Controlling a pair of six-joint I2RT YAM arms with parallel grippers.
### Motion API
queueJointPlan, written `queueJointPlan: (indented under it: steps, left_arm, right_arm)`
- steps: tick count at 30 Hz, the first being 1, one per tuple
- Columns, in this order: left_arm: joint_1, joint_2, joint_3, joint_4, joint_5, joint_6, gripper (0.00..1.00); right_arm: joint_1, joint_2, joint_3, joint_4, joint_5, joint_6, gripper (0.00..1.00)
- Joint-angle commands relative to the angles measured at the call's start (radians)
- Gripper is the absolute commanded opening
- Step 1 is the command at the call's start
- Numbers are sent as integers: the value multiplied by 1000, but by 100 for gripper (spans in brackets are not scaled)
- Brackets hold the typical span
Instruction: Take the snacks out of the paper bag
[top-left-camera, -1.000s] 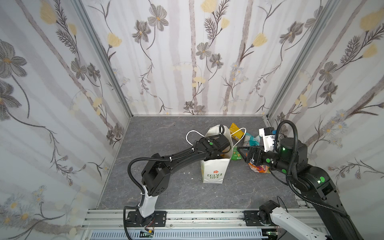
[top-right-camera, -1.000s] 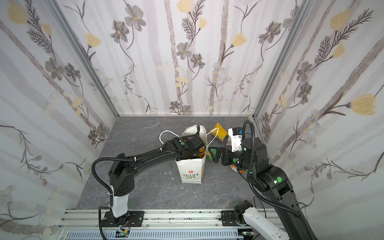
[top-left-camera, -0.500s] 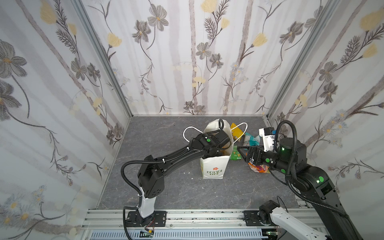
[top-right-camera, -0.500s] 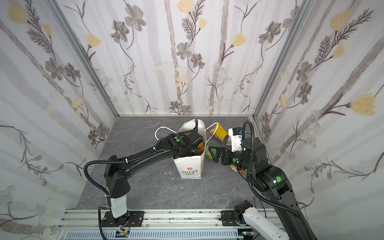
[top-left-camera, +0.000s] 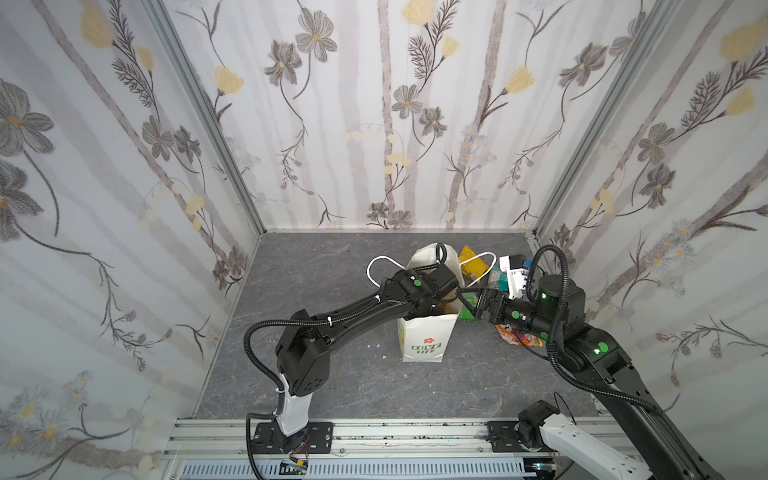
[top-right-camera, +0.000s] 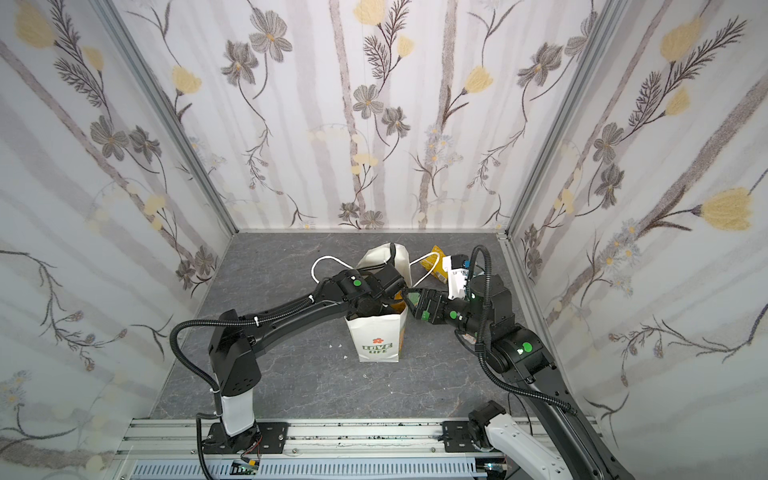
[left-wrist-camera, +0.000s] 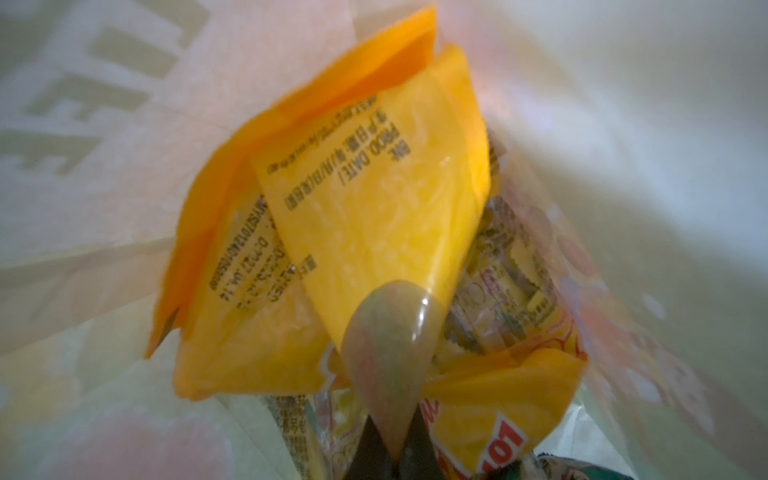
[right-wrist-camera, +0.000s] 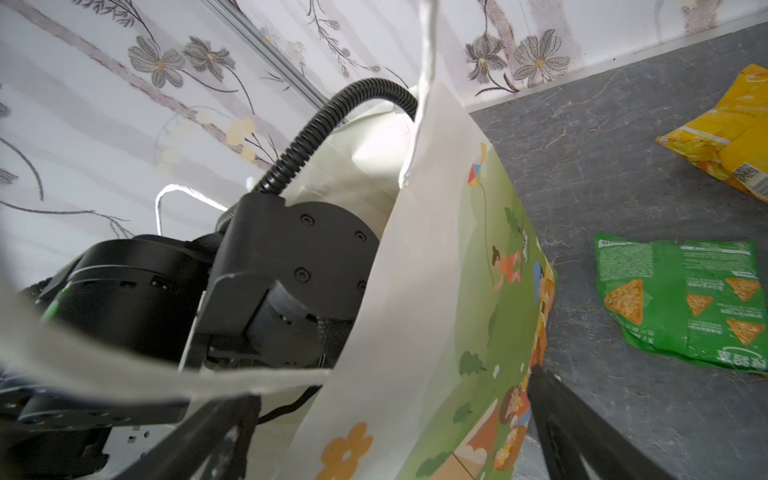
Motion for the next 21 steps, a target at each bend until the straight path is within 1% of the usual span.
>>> queueJointPlan:
  steps: [1, 5, 9, 12, 15, 18, 21]
  left_arm:
    - [3, -25, 7, 45, -1, -2, 0]
    - [16, -33, 23, 39, -5, 10, 0]
    - [31, -38, 13, 69, 48, 8, 0]
    - [31, -31, 17, 75, 67, 5, 0]
    - [31, -21, 17, 77, 94, 27, 0]
    - [26, -13, 3, 78, 121, 80, 0]
    - [17, -14, -18, 84, 121, 103, 0]
  right_arm:
    - [0, 22, -47, 49, -36, 16, 99]
    - [3, 11, -115, 31, -51, 17, 99]
    - [3, -21, -141, 10, -46, 20, 100]
    - [3, -37, -115, -11, -43, 16, 100]
    - [1, -55, -79, -1, -43, 21, 100]
    - [-3, -47, -27, -9, 20, 19, 100]
    - [-30, -9, 23, -25, 69, -5, 100]
